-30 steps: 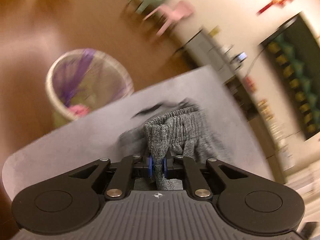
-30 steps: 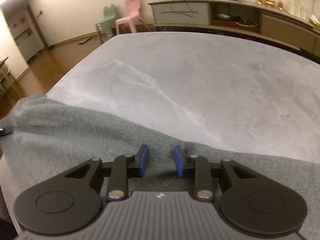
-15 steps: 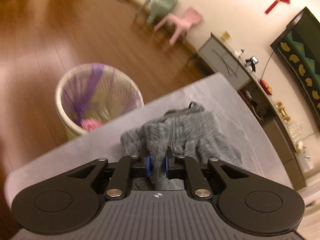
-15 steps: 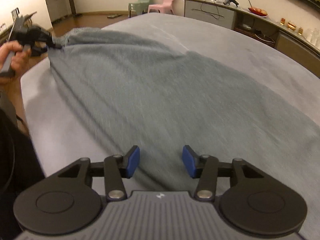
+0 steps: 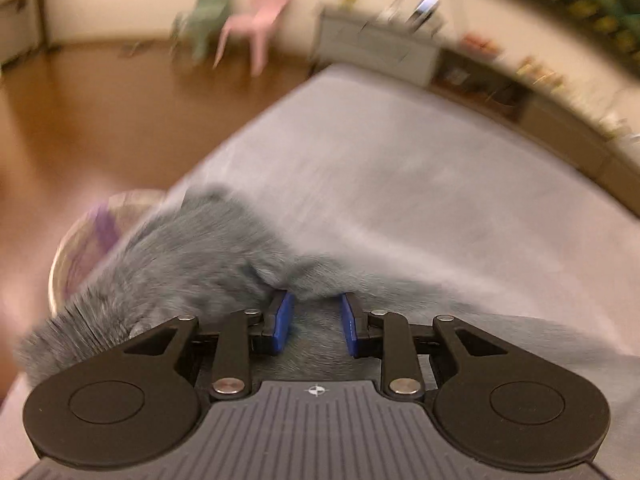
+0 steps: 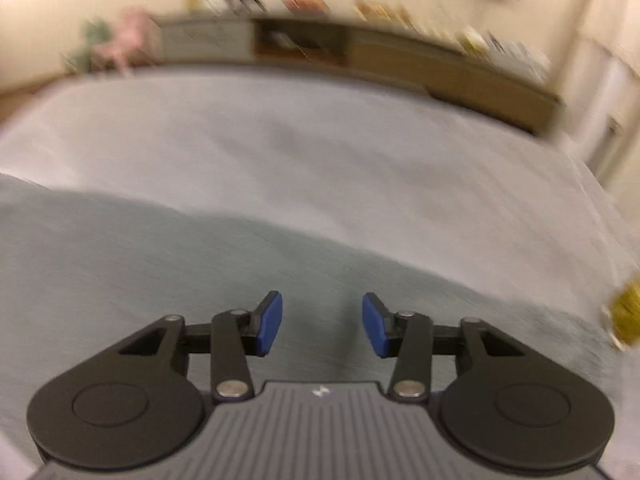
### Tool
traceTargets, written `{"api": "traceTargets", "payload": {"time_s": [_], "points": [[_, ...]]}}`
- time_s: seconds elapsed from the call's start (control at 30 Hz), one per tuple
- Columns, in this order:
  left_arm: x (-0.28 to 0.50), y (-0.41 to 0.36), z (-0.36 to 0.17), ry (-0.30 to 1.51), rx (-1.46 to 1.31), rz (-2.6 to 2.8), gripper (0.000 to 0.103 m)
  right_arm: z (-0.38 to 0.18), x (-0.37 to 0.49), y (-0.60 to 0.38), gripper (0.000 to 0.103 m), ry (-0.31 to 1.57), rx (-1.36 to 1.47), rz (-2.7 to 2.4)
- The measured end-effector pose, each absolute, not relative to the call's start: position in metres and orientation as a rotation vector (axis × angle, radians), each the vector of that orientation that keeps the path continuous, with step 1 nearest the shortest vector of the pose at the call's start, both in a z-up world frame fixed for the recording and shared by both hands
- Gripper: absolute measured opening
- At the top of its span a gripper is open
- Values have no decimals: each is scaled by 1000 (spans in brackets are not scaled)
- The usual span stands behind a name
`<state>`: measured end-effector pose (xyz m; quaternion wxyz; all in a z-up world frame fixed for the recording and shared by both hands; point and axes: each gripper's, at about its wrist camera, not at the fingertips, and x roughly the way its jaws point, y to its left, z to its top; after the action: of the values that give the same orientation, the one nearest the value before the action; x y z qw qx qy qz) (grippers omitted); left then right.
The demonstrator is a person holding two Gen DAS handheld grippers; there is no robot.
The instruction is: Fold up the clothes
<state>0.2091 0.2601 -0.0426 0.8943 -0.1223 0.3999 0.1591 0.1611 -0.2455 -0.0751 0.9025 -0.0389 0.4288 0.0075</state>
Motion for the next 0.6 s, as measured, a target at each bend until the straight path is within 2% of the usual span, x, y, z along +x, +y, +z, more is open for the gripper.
{"api": "traceTargets", "payload": {"time_s": [0.07, 0.17, 0.3, 0.37, 0.4, 0.53, 0.6], "points": [[221, 265, -45, 834, -240, 360, 28, -83, 164, -276, 57, 894, -50, -18], [240, 265, -48, 819, -214, 399, 29, -94, 168, -319, 65, 899, -1, -63], [255, 268, -44, 810, -257, 433, 28, -98, 178, -330, 64, 857, 25, -45], [248, 261, -26, 785, -274, 410, 28, -94, 171, -342, 48, 838, 66, -58], [242, 254, -16, 766, -268, 379, 28, -90, 165, -351, 46, 822, 100, -74], [227, 210, 3, 732, -189, 191, 28, -70, 134, -382, 48, 742, 220, -148], [234, 190, -12, 797, -117, 139, 28, -84, 137, -386, 46, 817, 188, -152]]}}
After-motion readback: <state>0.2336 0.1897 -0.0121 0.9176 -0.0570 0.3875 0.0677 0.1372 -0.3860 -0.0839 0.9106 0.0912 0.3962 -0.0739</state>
